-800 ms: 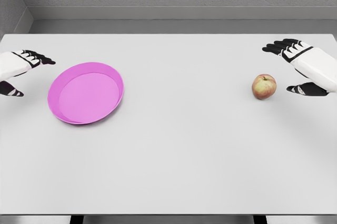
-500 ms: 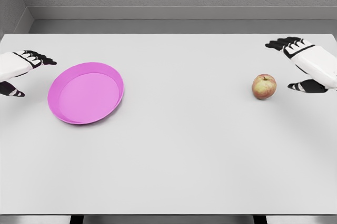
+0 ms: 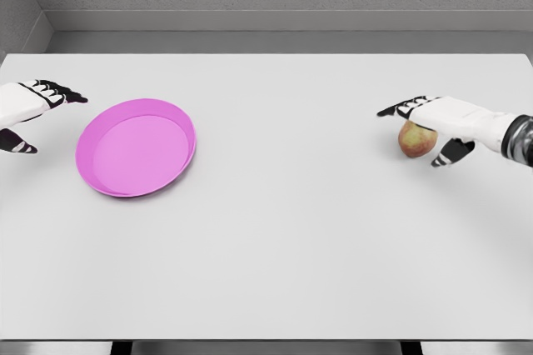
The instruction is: Put the apple on the plate with both arms
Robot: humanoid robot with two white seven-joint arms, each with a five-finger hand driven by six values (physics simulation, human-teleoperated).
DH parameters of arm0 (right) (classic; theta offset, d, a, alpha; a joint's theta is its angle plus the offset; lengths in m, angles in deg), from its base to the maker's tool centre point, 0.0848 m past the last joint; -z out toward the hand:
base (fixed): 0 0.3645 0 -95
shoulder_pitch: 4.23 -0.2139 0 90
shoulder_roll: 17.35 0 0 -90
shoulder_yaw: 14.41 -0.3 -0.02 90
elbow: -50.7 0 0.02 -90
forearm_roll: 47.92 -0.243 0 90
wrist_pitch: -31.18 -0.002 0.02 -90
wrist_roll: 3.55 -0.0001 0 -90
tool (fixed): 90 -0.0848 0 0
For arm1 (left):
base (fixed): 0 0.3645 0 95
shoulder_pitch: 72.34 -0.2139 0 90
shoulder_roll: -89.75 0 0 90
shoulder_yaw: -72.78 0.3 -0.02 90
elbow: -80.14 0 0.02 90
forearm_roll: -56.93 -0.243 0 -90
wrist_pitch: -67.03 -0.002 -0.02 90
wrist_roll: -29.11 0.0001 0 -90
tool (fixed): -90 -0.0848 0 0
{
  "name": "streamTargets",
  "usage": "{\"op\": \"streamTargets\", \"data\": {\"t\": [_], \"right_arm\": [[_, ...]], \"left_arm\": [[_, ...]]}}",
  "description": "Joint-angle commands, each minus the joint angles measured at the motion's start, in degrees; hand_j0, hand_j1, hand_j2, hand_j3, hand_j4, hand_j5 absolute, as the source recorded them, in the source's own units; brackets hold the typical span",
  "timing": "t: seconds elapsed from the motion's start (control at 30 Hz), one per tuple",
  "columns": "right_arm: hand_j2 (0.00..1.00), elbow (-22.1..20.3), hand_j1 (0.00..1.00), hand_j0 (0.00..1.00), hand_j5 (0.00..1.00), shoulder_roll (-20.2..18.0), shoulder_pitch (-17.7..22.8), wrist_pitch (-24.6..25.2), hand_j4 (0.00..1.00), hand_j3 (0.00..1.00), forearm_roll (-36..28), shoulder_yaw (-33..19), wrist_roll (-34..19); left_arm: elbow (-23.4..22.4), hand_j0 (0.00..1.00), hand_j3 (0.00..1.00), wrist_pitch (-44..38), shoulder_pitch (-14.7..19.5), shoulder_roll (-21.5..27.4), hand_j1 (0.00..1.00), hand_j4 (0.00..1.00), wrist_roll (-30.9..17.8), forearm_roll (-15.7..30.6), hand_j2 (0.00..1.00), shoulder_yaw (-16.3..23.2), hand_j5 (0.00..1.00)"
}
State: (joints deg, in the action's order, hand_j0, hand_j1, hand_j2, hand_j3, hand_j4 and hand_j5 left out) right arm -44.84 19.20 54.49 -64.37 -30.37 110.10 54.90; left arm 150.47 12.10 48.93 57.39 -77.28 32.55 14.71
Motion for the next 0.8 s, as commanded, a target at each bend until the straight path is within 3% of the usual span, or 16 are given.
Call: {"op": "streamTargets", "data": {"t": [0.0,0.13,0.33,0.47,0.77], "right_arm": [[1.00,1.76,1.00,1.00,1.00,1.33,-0.45,1.85,1.00,1.00,-0.05,2.23,-3.45],[1.00,6.24,1.00,1.00,1.00,3.18,-4.05,1.85,1.00,1.00,-0.05,3.99,-3.45],[1.00,11.52,1.00,1.00,1.00,4.23,-5.55,1.85,1.00,1.00,0.03,4.08,-3.45],[1.00,13.45,1.00,1.00,1.00,6.08,-7.66,1.85,1.00,1.00,0.04,8.21,-3.45],[1.00,16.00,1.00,1.00,1.00,6.17,-7.92,1.85,1.00,1.00,0.04,8.83,-3.45]], "left_arm": [[-0.02,1.00,1.00,-0.07,0.02,0.10,1.00,1.00,0.05,0.30,1.00,-0.03,1.00],[-0.02,1.00,1.00,-0.07,0.10,0.02,1.00,1.00,0.05,0.30,1.00,-0.12,1.00],[-0.02,1.00,1.00,-0.07,0.37,-0.16,1.00,1.00,0.05,0.21,1.00,-0.03,1.00],[-0.02,1.00,1.00,-0.07,0.37,-0.25,1.00,1.00,0.14,0.30,1.00,-0.12,1.00],[0.42,1.00,1.00,-0.07,0.37,-1.30,1.00,1.00,0.14,0.30,1.00,0.41,1.00]]}}
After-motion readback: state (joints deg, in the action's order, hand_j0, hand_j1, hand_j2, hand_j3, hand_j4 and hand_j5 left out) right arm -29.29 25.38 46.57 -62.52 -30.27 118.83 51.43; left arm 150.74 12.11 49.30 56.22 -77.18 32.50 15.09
